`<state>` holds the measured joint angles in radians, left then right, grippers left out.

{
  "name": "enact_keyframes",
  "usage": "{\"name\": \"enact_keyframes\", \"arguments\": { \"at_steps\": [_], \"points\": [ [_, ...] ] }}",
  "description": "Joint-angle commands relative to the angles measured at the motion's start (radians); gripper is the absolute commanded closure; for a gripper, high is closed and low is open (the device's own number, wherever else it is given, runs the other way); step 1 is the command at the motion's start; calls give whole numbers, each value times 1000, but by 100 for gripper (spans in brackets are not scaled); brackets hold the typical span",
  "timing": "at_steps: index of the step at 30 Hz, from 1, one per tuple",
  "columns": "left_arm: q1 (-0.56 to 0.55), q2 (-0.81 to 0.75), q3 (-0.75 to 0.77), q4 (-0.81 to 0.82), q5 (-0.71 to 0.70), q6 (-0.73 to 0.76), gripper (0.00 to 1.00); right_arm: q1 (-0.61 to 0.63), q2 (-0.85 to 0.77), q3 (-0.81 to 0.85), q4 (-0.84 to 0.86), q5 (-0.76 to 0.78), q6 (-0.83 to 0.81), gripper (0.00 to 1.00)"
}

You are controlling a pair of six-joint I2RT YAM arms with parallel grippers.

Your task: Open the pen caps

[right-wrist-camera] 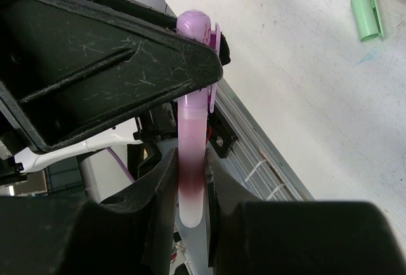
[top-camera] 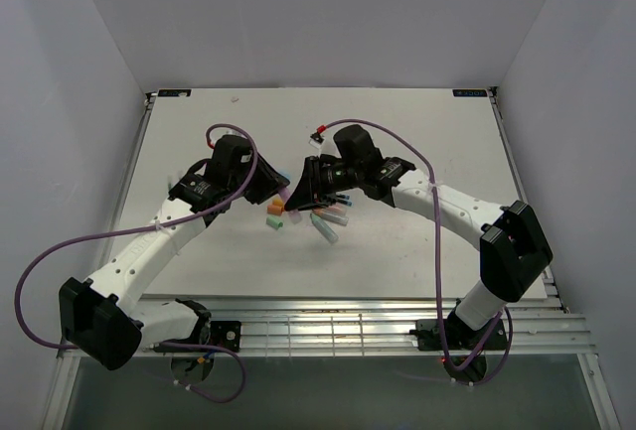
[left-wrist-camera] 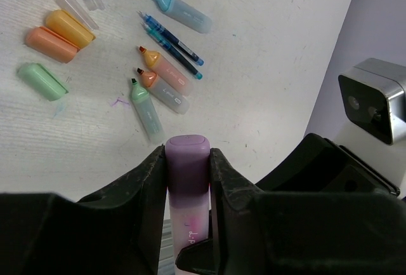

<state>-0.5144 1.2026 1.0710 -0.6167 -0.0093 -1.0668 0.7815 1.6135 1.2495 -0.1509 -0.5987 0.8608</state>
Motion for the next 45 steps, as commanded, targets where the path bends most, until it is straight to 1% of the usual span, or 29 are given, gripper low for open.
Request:
{"name": "enact_keyframes", "arguments": {
  "at_steps": [1, 2, 3, 5, 6, 10, 13, 16, 21, 25, 28, 30, 33, 34, 36, 37, 38, 40, 41, 43, 45],
  "points": [
    [-1, -11, -8, 9, 8, 24, 64, 4, 3, 42, 17, -12, -11, 92],
    [-1, -11, -8, 8, 6, 24, 69, 7, 3, 42, 13, -10, -16, 92],
    [-1, -12, -8, 9, 3, 27, 84, 5, 2, 42, 10, -10, -16, 92],
    [-1, -9, -5, 2, -9, 27, 97, 5, -6, 39, -5, -12, -22, 92],
    [-1, -9, -3, -2, -14, 25, 100, 4, -9, 36, -13, -15, -32, 92],
    [-1, 12, 15, -3, -26, 39, 100, 5, -46, 5, -73, -13, -83, 92],
    [1, 23, 41, -9, -52, 60, 100, 5, -93, -57, -117, -13, -132, 92],
    [16, 40, 69, -15, -83, 67, 100, 5, -156, -154, -141, -27, -166, 92],
    [98, 92, 96, 23, -70, 91, 100, 13, -262, -355, -116, -50, -187, 92],
    [139, 124, 129, 48, -60, 111, 100, 19, -306, -413, -122, -72, -210, 92],
    [148, 126, 144, 40, -70, 134, 100, 19, -307, -400, -156, -62, -239, 92],
    [158, 112, 121, 40, -78, 137, 100, 19, -290, -386, -189, -79, -259, 92],
    [168, 83, 74, 25, -49, 131, 100, 15, -276, -368, -211, 3, -305, 92],
    [168, 77, 57, 17, -35, 117, 100, 13, -245, -354, -226, 46, -359, 92],
    [168, 52, 15, -8, 6, 99, 100, 9, -189, -279, -278, 85, -428, 92],
    [168, 39, -40, -32, 8, 78, 100, 7, -128, -250, -332, 117, -494, 92],
    [166, 6, -74, -38, 43, 65, 100, 5, -97, -192, -355, 132, -522, 92],
    [166, -23, -173, -54, 83, 42, 100, -1, -17, -144, -398, 174, -565, 92],
    [166, -34, -198, -61, 94, 33, 100, -1, 3, -127, -401, 209, -595, 92],
    [165, -41, -250, -87, 117, 31, 100, -2, 57, -82, -400, 227, -626, 92],
    [163, -23, -269, -103, 134, 39, 100, -2, 88, -62, -394, 247, -657, 92]
  ]
}}
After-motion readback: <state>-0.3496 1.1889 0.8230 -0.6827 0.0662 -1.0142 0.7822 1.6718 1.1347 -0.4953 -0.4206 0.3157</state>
